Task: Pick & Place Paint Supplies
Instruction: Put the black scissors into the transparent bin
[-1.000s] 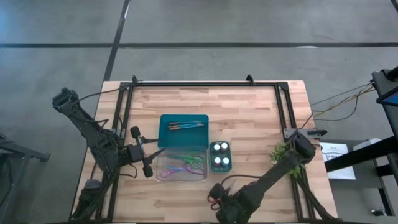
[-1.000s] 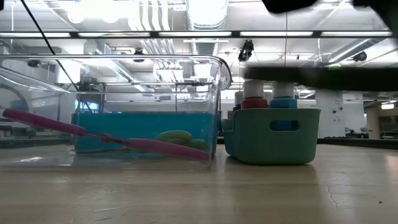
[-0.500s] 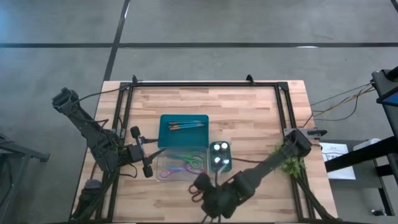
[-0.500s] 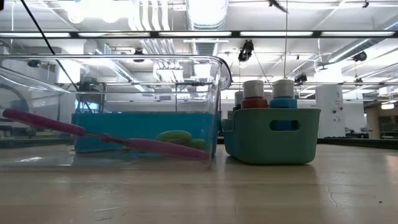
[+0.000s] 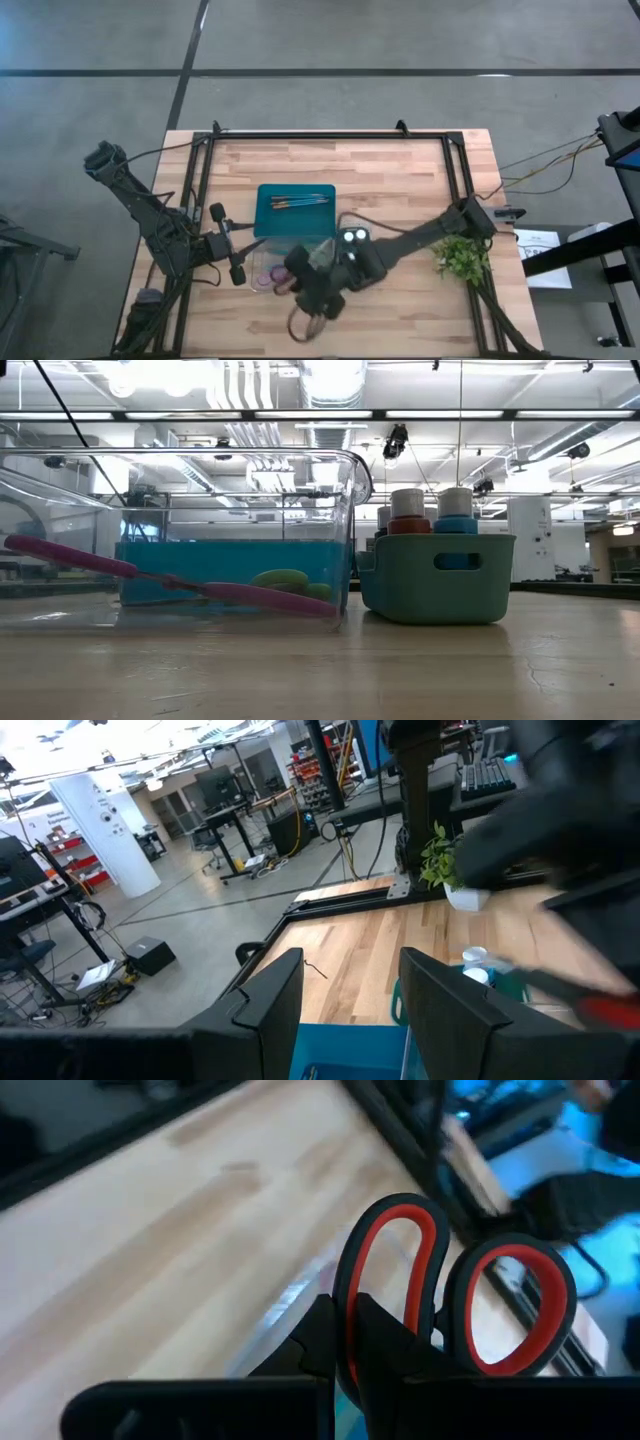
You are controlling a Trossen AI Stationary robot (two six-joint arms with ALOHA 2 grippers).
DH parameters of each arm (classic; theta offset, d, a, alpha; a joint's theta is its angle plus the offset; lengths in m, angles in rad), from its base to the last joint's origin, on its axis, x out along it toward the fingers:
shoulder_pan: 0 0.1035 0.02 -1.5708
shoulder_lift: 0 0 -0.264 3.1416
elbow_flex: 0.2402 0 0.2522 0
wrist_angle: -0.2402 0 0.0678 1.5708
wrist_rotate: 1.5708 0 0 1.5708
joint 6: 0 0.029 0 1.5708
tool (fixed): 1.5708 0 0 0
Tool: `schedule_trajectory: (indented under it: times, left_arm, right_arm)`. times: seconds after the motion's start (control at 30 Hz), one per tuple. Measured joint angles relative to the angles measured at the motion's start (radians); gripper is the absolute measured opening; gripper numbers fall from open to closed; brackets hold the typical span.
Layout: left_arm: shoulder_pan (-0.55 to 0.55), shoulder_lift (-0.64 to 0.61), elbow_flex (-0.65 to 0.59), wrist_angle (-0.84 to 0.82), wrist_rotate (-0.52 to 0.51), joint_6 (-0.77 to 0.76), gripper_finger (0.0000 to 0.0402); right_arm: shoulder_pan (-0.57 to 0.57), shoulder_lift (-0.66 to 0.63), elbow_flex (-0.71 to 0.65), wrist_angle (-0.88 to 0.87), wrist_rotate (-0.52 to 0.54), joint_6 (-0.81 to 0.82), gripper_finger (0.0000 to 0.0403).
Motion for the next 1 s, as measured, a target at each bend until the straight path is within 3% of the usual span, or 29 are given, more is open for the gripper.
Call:
schedule_trajectory:
  times: [0.43, 0.77, 1.0]
  left_arm:
    - [0.0, 0.0, 0.0, -0.005, 0.0, 0.0, 0.0173]
    - [0.0, 0.0, 0.0, -0.016, 0.0, 0.0, 0.0173]
    - [0.0, 0.0, 0.0, -0.016, 0.0, 0.0, 0.0173]
  right_arm:
    - [-0.054, 0.123, 0.02, 0.176, -0.064, 0.044, 0.0011]
    - [-0.098, 0.164, 0.02, 0.184, 0.034, 0.084, 0.0011]
    - [-0.115, 0.171, 0.017, 0.181, 0.035, 0.101, 0.0011]
